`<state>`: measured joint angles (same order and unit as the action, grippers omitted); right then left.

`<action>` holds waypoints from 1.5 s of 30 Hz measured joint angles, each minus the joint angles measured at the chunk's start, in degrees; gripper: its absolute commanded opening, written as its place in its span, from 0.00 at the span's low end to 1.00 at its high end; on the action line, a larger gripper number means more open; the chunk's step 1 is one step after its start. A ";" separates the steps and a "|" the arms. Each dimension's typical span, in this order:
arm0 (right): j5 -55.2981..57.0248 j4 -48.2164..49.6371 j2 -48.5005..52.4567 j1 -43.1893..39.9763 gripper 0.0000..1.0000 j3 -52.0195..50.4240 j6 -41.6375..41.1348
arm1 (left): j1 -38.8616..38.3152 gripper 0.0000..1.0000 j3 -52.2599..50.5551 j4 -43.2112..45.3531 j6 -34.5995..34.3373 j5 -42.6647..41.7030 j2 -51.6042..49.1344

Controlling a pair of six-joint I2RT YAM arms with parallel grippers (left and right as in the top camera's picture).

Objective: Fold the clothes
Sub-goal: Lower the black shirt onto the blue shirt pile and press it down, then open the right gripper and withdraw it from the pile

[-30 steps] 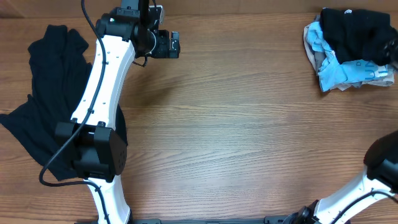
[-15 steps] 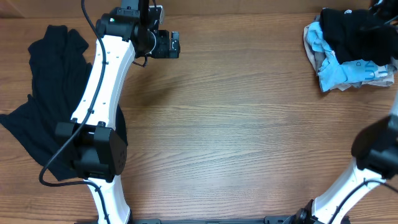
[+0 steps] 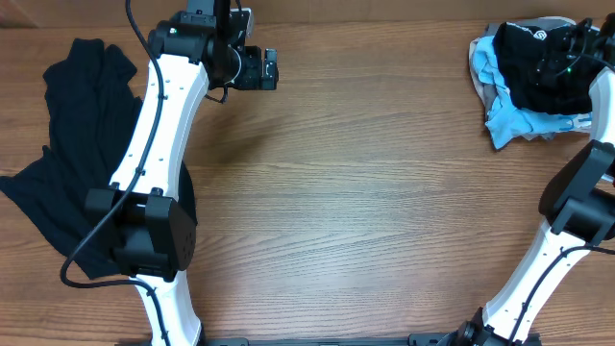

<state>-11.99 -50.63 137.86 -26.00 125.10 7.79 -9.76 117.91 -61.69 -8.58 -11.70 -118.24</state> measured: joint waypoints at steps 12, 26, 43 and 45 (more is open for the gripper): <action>-1.53 -4.72 -1.68 -0.04 1.00 3.52 -3.17 | 0.00 1.00 0.00 0.00 0.00 0.00 0.00; -2.89 -16.37 -28.65 -0.28 1.00 11.63 -5.70 | 0.00 1.00 0.00 0.02 0.00 0.00 0.00; -27.69 -46.21 -38.49 8.63 1.00 11.98 -6.56 | 0.00 1.00 0.00 0.00 0.00 0.00 0.00; -28.79 -46.25 -38.49 9.38 1.00 11.98 -6.54 | 0.00 1.00 0.00 0.00 0.00 0.00 0.00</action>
<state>-40.77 -96.88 99.37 -16.62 137.08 1.26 -9.76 117.91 -61.69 -8.58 -11.70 -118.24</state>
